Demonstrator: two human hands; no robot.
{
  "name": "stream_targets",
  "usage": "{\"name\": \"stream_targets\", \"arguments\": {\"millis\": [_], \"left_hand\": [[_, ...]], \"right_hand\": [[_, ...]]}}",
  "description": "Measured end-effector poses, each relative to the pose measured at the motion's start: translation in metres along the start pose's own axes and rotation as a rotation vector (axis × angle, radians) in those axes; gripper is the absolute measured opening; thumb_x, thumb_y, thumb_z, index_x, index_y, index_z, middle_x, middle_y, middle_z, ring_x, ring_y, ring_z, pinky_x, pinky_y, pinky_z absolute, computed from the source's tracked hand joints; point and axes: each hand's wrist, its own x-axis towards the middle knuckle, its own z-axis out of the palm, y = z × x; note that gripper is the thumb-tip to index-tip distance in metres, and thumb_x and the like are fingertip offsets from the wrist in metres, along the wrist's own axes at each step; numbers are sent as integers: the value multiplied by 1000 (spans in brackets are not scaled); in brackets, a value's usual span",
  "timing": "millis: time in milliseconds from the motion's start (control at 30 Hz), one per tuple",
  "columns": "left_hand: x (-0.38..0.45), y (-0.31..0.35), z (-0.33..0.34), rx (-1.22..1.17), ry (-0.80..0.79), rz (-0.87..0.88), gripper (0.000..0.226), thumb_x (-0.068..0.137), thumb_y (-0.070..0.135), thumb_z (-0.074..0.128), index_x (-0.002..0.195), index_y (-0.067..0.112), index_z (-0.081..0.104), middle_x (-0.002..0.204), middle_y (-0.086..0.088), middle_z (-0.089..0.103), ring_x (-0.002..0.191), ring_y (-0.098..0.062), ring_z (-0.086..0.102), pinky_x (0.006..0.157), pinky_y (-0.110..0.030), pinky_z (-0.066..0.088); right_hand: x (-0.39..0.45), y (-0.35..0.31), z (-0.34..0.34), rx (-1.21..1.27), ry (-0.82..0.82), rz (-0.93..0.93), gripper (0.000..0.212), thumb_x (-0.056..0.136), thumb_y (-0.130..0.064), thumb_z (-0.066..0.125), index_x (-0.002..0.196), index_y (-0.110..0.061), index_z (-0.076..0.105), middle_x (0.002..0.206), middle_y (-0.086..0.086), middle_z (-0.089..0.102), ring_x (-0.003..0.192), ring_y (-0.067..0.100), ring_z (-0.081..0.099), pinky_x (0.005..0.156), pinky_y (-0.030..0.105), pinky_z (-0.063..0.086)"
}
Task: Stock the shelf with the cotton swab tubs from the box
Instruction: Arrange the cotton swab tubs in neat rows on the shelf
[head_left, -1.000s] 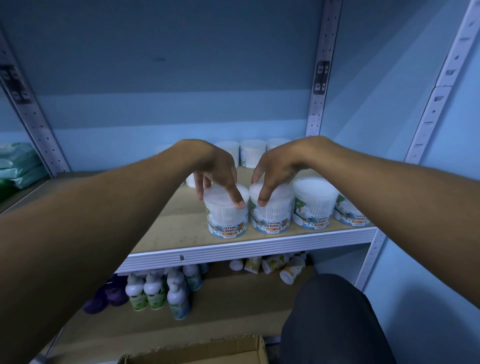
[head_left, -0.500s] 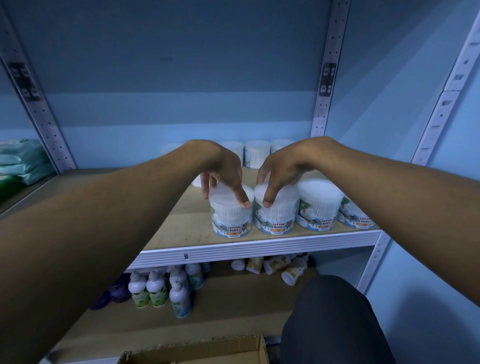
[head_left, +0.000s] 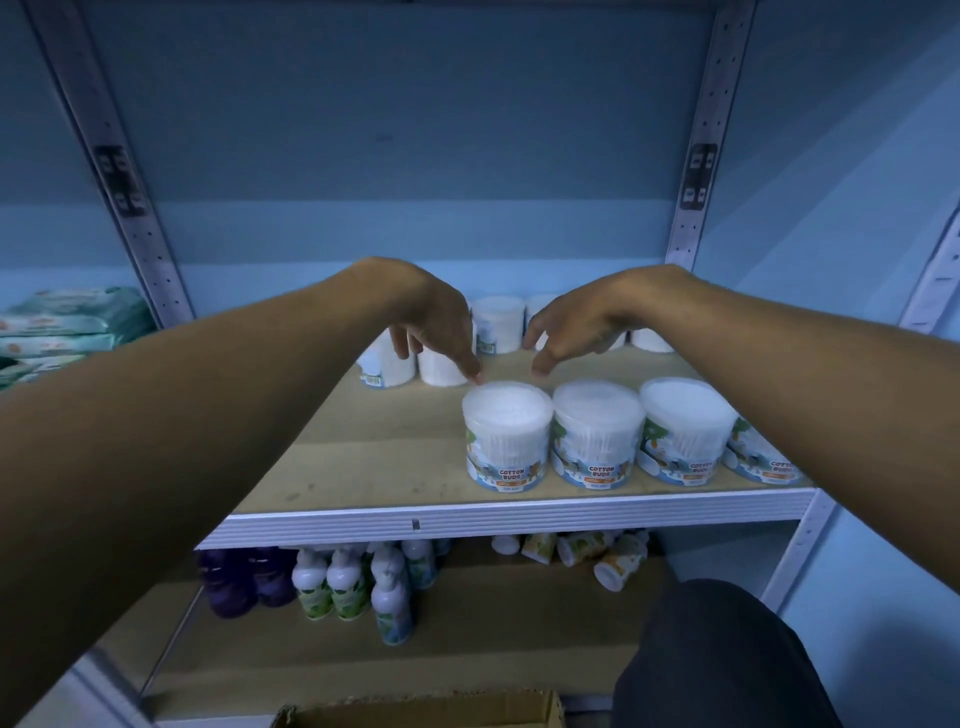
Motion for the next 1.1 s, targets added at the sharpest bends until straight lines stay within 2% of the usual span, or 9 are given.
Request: {"name": "stream_targets", "arguments": {"millis": [133, 267, 400, 467, 567, 733, 800, 933, 1100], "left_hand": [[4, -31, -7, 32, 58, -17, 66, 79, 57, 74, 132, 20, 60, 131, -1, 59, 115, -23, 60, 88, -40, 60], [7, -55, -15, 83, 102, -38, 64, 84, 55, 70, 135, 19, 58, 137, -3, 56, 114, -26, 61, 89, -38, 59], [22, -82, -17, 98, 155, -60, 68, 80, 59, 71, 140, 32, 52, 140, 7, 52, 117, -23, 60, 101, -38, 51], [34, -96, -13, 118, 176, -81, 72, 77, 63, 70, 140, 36, 48, 142, 8, 52, 119, -23, 60, 104, -39, 46], [52, -113, -4, 105, 208, -76, 75, 80, 60, 69, 146, 35, 42, 148, 7, 47, 130, -21, 51, 107, -37, 41], [80, -131, 11, 54, 237, -68, 82, 83, 57, 68, 152, 35, 32, 156, 3, 35, 141, -21, 38, 110, -40, 37], [90, -136, 15, 36, 234, -64, 82, 83, 57, 67, 153, 35, 31, 155, 2, 34, 141, -23, 38, 109, -39, 38], [107, -141, 19, 6, 240, -27, 77, 83, 57, 67, 150, 34, 37, 149, 2, 43, 133, -24, 46, 105, -41, 44], [127, -143, 32, 19, 264, -17, 72, 90, 54, 60, 154, 36, 32, 155, -1, 36, 140, -27, 37, 110, -39, 37]], "right_hand": [[11, -18, -6, -11, 2, -14, 66, 89, -49, 69, 147, -29, 44, 150, 2, 41, 128, 30, 51, 103, 44, 51], [24, -37, -11, -57, 40, -29, 64, 90, -48, 66, 147, -32, 41, 137, -1, 49, 89, 18, 61, 88, 35, 54], [52, -50, -12, -53, 65, -24, 78, 84, -55, 68, 151, -39, 33, 154, -4, 38, 110, 29, 63, 97, 39, 52], [69, -56, -9, -62, 93, -32, 81, 83, -59, 67, 152, -39, 30, 154, -6, 39, 111, 27, 61, 99, 40, 50], [91, -64, -1, -106, 155, -42, 85, 83, -64, 63, 155, -37, 25, 155, -5, 39, 126, 25, 52, 101, 42, 47], [123, -75, 9, -61, 230, -30, 84, 85, -61, 62, 155, -35, 24, 150, 1, 40, 127, 28, 52, 101, 45, 47], [133, -79, 9, -53, 249, -25, 84, 85, -61, 62, 155, -33, 24, 152, 2, 37, 130, 29, 49, 102, 46, 46], [150, -87, 9, -44, 252, -38, 81, 84, -65, 62, 153, -33, 31, 149, 3, 41, 118, 26, 53, 96, 38, 46], [158, -92, 14, -73, 281, -91, 74, 91, -59, 60, 154, -34, 33, 157, -2, 37, 141, 23, 38, 107, 35, 38]]}}
